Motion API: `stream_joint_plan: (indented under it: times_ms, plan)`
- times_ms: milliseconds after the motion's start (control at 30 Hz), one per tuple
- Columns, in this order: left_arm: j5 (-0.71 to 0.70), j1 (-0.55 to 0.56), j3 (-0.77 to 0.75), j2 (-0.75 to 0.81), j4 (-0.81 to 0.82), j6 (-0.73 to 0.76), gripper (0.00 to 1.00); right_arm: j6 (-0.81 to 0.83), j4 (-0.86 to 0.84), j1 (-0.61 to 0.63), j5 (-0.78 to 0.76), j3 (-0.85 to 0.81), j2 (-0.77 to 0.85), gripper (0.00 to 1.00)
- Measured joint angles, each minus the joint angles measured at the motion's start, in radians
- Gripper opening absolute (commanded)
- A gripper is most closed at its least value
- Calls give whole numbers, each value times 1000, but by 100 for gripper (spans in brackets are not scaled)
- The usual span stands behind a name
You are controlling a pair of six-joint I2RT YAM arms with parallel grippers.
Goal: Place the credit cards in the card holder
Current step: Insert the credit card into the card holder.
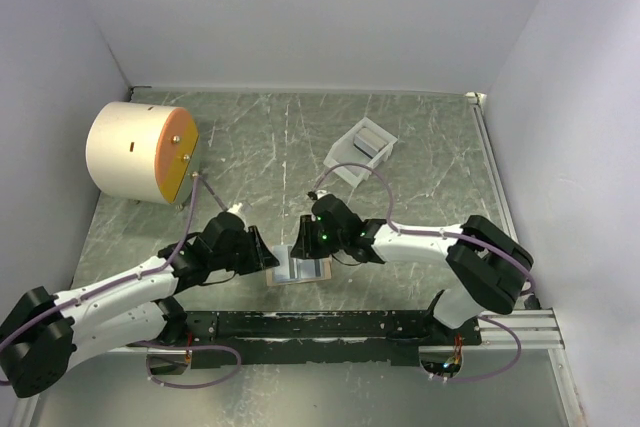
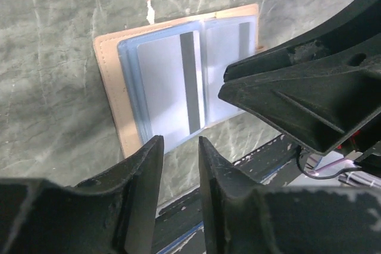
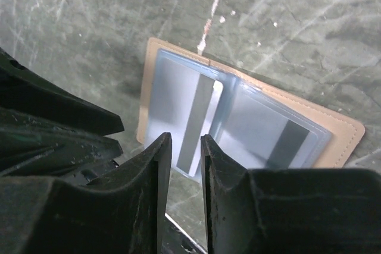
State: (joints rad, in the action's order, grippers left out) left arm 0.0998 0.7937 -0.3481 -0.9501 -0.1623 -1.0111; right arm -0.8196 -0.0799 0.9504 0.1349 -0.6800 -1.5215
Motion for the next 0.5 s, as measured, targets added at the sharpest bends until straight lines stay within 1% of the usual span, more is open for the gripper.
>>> stream_joint_plan:
  times_ms: [167, 233, 367, 500]
  plan:
    - [-2, 0, -7, 14, 0, -20, 53, 10, 29, 0, 12, -42, -2, 25]
    - [-10, 0, -7, 14, -3, -25, 53, 10, 39, 1, 18, -46, -4, 25]
    - [-39, 0, -10, 14, -29, -27, 51, 10, 63, 1, 34, -47, -24, 23]
    - [-71, 0, -14, 39, -61, -29, 43, 10, 78, 1, 40, -52, -47, 23]
